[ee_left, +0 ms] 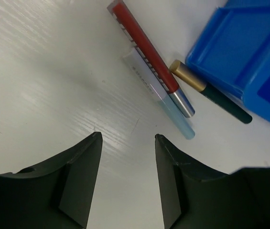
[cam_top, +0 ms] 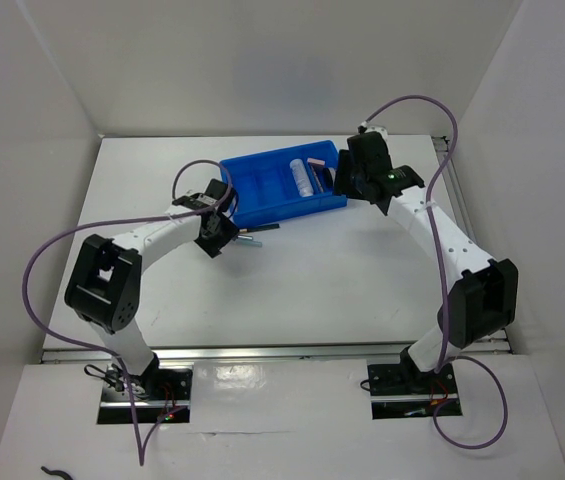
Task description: Organize the makeup
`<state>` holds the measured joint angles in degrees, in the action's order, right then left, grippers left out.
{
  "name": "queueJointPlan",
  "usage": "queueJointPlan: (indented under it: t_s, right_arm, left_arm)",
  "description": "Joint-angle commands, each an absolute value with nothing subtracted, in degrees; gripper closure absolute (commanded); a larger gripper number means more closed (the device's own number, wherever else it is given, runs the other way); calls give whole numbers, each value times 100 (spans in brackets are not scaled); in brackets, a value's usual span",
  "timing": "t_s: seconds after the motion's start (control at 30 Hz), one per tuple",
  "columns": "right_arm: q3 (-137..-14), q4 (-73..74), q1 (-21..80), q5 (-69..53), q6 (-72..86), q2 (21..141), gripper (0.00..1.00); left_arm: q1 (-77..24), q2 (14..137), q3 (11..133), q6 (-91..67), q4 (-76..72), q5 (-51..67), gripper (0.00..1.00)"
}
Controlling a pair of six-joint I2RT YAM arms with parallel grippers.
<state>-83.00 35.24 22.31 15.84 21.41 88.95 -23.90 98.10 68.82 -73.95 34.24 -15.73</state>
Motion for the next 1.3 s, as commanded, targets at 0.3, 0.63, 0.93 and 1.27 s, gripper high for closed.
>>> queueJointPlan:
  t_s: [0.3, 0.63, 0.93, 1.27]
  right_arm:
    - [-8271, 3586, 2276, 1670, 1978, 8719, 36]
    - [-8323, 3639, 2276, 1670, 1978, 8780, 36]
    - [-8376, 3691, 2276, 1670, 1978, 8833, 36]
    - [-8429, 3691, 2276, 1670, 1978, 8833, 36]
  left_arm:
    - [-2153, 10327, 6943, -8042, 3051, -1767, 44]
    - [-2039, 10529, 7005, -7963, 2698, -1582, 45]
    - [-1986, 10845, 7075, -7857, 2531, -1397, 48]
    - [-1986, 10723, 7049, -7910, 2717, -1450, 51]
